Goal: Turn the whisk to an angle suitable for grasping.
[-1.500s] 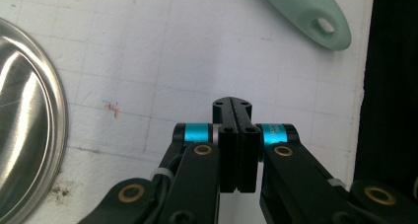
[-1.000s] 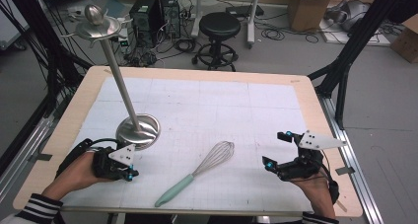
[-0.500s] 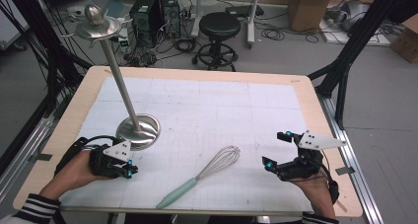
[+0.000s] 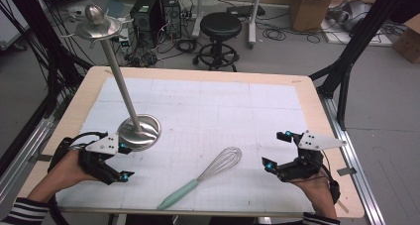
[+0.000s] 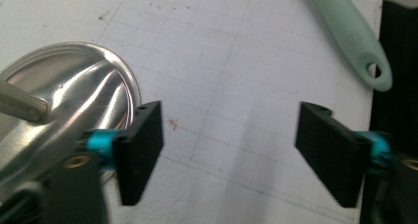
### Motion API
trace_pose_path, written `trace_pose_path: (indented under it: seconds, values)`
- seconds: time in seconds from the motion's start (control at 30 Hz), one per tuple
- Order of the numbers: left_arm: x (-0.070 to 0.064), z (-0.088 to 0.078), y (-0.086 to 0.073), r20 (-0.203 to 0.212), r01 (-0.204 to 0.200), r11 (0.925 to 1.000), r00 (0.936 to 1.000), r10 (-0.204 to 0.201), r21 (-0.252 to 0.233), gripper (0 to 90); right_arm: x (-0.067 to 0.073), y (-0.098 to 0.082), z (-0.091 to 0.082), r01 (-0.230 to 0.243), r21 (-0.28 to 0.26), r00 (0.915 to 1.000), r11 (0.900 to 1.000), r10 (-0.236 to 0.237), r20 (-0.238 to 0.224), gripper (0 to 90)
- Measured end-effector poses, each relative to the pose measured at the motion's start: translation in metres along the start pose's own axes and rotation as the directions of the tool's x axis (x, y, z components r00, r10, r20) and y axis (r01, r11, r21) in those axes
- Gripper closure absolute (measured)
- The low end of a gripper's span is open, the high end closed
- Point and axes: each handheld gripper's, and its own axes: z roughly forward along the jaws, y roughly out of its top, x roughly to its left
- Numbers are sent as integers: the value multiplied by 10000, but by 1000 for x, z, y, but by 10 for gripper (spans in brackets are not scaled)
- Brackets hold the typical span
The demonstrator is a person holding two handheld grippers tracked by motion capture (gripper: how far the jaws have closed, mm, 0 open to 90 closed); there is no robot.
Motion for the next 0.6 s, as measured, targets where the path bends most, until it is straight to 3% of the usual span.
trace_pose_path:
  seconds: [0.13, 0.27, 0.33, 0.43, 0.6]
  values:
    - [2, -5, -2, -334, 431, 9990, 9985, -435, -106, 30, 1, 3, 4, 147, 116, 9999, 9998, -146, -59, 5]
    - [4, -14, -5, -656, 605, 9962, 9957, -646, -629, 17, 3, 7, 7, 289, 145, 9993, 9995, -285, -228, 5]
    - [4, -15, -6, -617, 712, 9940, 9952, -765, -830, 17, 3, 8, 8, 325, 116, 9992, 9994, -322, -252, 5]
    - [5, -17, -7, -709, 659, 9941, 9949, -722, -863, 17, 4, 10, 11, 393, 225, 9982, 9990, -383, -459, 5]
    - [6, -18, -9, -790, 595, 9930, 9946, -677, -1023, 17, 9, 17, 22, 941, 434, 9920, 9946, -901, -881, 5]
